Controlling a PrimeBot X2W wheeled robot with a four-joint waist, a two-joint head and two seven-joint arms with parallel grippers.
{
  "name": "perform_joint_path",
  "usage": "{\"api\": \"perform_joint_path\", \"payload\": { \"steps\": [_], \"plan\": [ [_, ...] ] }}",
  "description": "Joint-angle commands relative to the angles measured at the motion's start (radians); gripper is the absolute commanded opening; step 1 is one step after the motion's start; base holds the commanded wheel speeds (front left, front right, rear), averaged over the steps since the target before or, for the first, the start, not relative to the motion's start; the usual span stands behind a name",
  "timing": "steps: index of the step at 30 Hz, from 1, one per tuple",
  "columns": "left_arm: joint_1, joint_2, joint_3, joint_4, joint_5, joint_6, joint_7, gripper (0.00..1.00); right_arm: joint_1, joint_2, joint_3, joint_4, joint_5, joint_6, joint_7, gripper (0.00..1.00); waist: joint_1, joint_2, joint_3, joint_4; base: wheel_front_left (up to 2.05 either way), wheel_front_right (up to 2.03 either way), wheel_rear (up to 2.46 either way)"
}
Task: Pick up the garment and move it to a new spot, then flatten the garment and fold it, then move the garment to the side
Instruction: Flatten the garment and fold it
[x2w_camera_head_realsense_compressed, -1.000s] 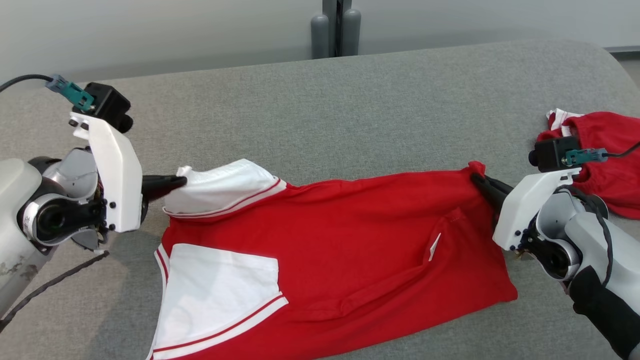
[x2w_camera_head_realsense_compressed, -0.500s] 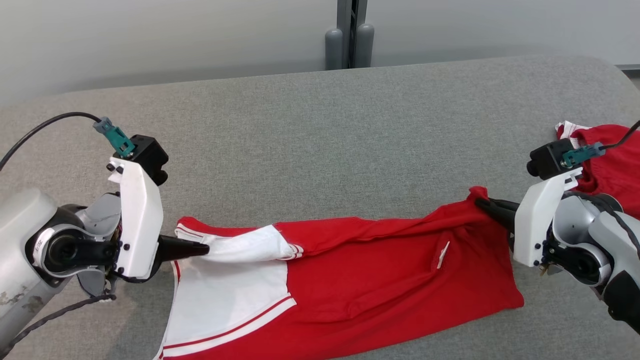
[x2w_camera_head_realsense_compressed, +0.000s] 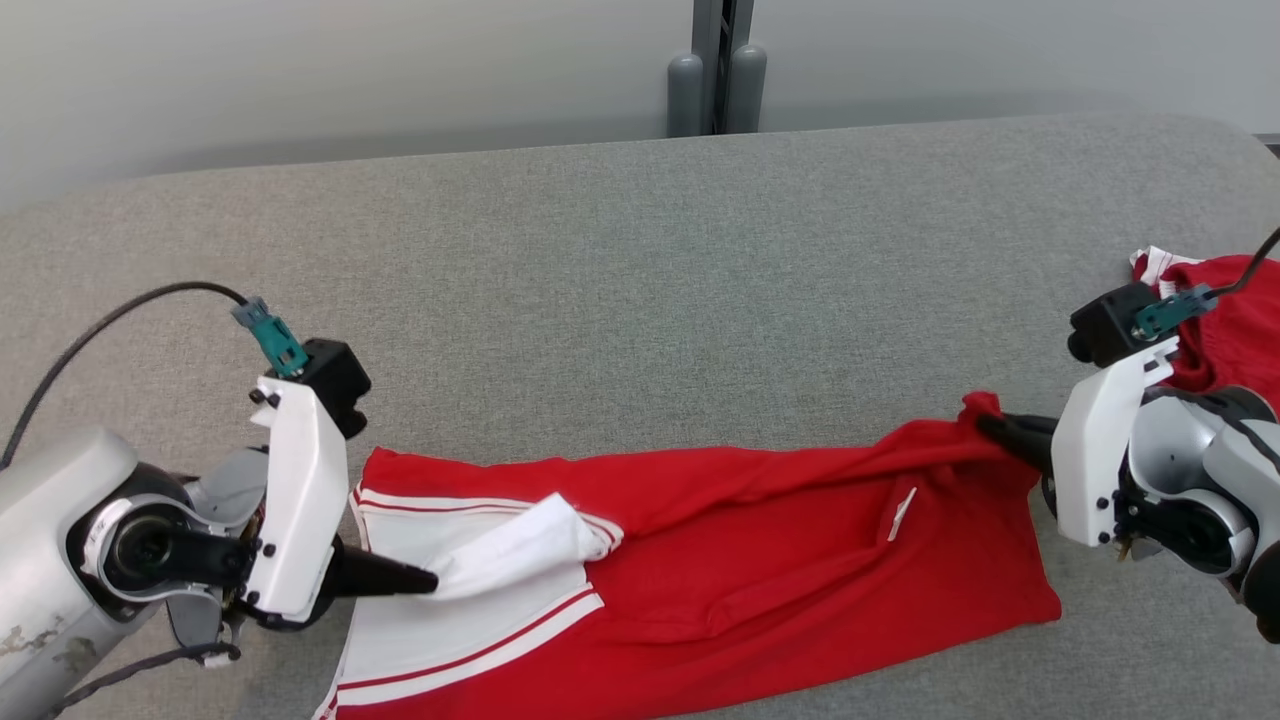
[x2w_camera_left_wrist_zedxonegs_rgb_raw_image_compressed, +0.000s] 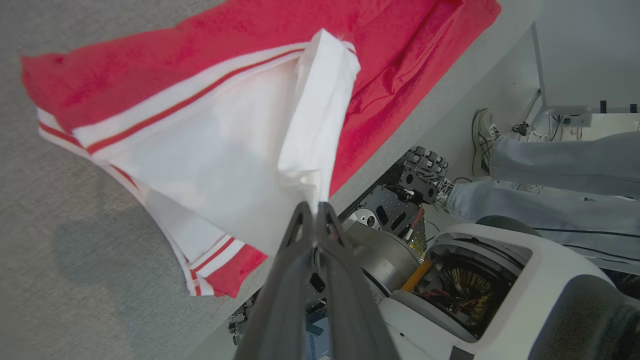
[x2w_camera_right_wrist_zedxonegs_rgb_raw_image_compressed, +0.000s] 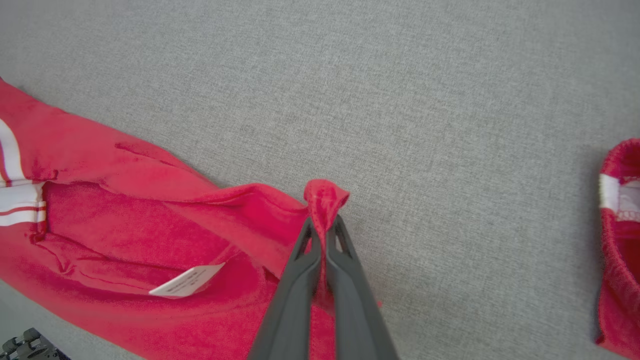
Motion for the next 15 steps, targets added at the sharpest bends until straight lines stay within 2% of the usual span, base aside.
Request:
{"api": "perform_joint_path", "payload": {
  "steps": [1, 7, 14, 15],
  "plan": [
    [0.019, 0.004, -0.003, -0.009, -0.012, 0.005, 0.01, 0.0, -0.005, -0.004, 0.018, -0.004, 0.02, 0.0, 0.009, 0.0, 0.0, 0.0, -0.001, 0.001, 0.0, 0.0, 0.0],
    [0.035, 0.009, -0.018, -0.022, -0.021, 0.017, 0.03, 0.0, -0.009, -0.015, 0.055, -0.022, 0.066, 0.0, 0.073, 0.0, 0.0, 0.0, -0.004, 0.002, 0.0, 0.0, 0.0],
    [0.058, -0.001, -0.036, -0.005, -0.022, 0.025, 0.043, 0.0, -0.022, -0.014, 0.076, 0.002, 0.124, 0.0, 0.197, 0.0, 0.0, 0.0, -0.007, -0.002, 0.0, 0.0, 0.0],
    [0.06, -0.004, -0.038, -0.001, -0.018, 0.025, 0.039, 0.28, -0.025, -0.012, 0.077, 0.01, 0.121, 0.0, 0.204, 0.46, 0.0, 0.0, -0.008, -0.002, 0.0, 0.0, 0.0]
  ]
}}
